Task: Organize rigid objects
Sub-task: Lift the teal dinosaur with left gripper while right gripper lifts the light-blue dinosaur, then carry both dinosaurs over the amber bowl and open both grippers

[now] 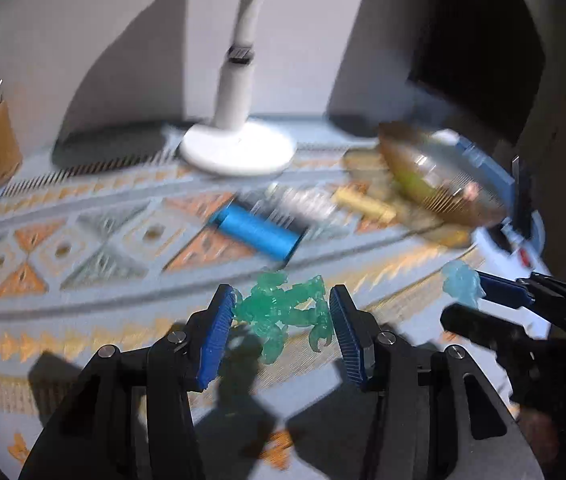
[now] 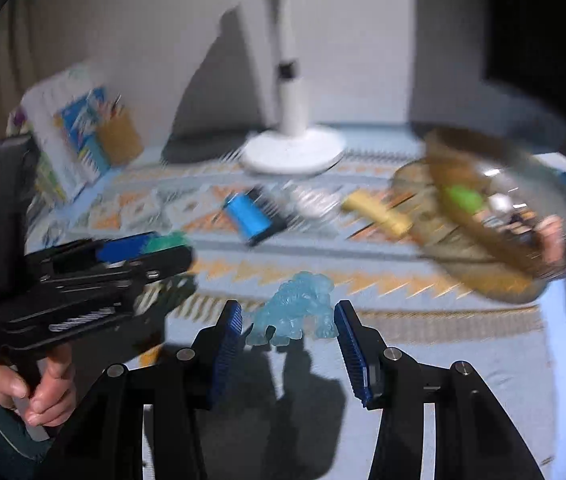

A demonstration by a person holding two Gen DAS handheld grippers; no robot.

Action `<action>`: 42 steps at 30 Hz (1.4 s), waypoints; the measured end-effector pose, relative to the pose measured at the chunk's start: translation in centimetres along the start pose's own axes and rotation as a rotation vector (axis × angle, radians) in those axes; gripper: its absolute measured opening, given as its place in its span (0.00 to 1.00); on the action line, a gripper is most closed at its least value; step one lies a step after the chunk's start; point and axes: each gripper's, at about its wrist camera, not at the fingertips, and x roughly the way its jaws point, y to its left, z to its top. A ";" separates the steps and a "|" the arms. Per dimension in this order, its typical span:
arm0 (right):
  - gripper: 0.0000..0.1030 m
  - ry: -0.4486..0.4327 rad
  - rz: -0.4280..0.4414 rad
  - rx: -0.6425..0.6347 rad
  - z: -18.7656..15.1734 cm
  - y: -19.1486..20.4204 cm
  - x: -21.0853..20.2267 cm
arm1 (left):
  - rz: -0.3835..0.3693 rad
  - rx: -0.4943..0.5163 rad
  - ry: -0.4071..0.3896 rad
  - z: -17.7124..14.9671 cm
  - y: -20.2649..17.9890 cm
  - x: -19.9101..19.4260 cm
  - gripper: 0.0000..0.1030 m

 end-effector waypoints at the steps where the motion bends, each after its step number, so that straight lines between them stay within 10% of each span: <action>1: 0.46 -0.023 -0.023 0.016 0.6 -1.1 -0.9 | -0.011 0.014 -0.016 0.9 -0.7 -0.3 0.45; 11: 0.46 -0.212 -0.230 0.363 7.2 -18.1 -8.9 | -0.198 0.126 -0.110 12.2 -10.5 1.7 0.45; 17: 0.46 -0.175 -0.279 0.512 8.3 -25.1 -6.5 | -0.217 0.143 -0.015 14.5 -15.0 9.1 0.45; 29: 0.46 -0.033 -0.250 0.498 8.7 -27.2 0.2 | -0.190 0.170 0.097 13.5 -18.4 17.2 0.45; 32: 0.55 -0.021 -0.232 0.501 9.4 -27.8 0.5 | -0.198 0.147 0.102 13.7 -18.0 17.1 0.48; 34: 0.65 -0.049 -0.232 0.502 9.7 -27.9 -0.2 | -0.206 0.131 0.107 14.1 -17.9 17.0 0.70; 42: 0.65 -0.120 -0.192 0.509 8.6 -26.7 -4.1 | -0.173 0.102 -0.005 13.9 -14.0 9.9 0.71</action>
